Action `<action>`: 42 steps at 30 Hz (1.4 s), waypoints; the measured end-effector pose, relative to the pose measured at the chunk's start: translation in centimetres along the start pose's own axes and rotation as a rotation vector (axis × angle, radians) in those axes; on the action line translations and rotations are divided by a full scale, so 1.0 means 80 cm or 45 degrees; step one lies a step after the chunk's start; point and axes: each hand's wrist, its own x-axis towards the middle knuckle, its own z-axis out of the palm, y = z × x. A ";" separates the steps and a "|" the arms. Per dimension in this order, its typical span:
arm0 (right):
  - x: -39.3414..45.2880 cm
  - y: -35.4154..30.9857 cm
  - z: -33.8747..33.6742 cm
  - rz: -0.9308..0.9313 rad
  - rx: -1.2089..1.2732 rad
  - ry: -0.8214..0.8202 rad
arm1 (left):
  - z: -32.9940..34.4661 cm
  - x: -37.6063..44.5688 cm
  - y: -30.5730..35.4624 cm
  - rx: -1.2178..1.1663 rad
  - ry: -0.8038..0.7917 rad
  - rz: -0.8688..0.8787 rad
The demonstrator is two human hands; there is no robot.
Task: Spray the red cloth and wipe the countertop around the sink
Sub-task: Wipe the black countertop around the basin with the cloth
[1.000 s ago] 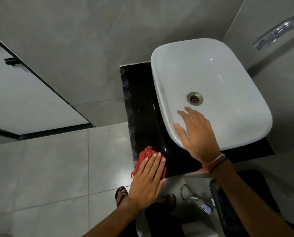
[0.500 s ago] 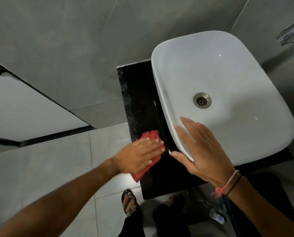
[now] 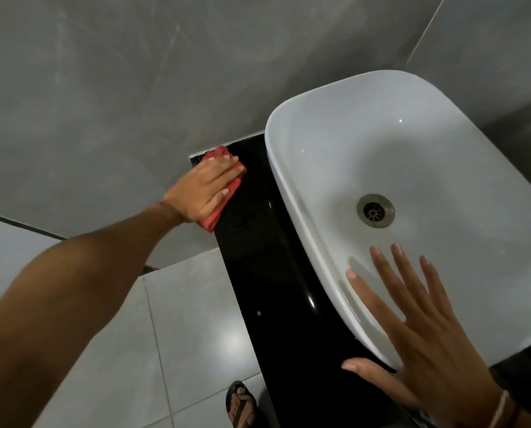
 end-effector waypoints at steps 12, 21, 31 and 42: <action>-0.001 0.001 0.004 -0.060 0.058 0.058 | 0.049 -0.042 0.090 -0.705 0.513 -0.955; 0.002 -0.001 0.006 -0.092 0.071 0.042 | 0.097 -0.159 0.322 -0.403 0.314 -0.818; 0.001 -0.007 0.004 -0.091 0.027 0.005 | 0.065 -0.116 0.227 -0.017 -0.039 0.215; 0.000 -0.006 0.006 0.007 0.069 0.019 | 0.026 -0.007 0.007 -0.016 0.212 -0.158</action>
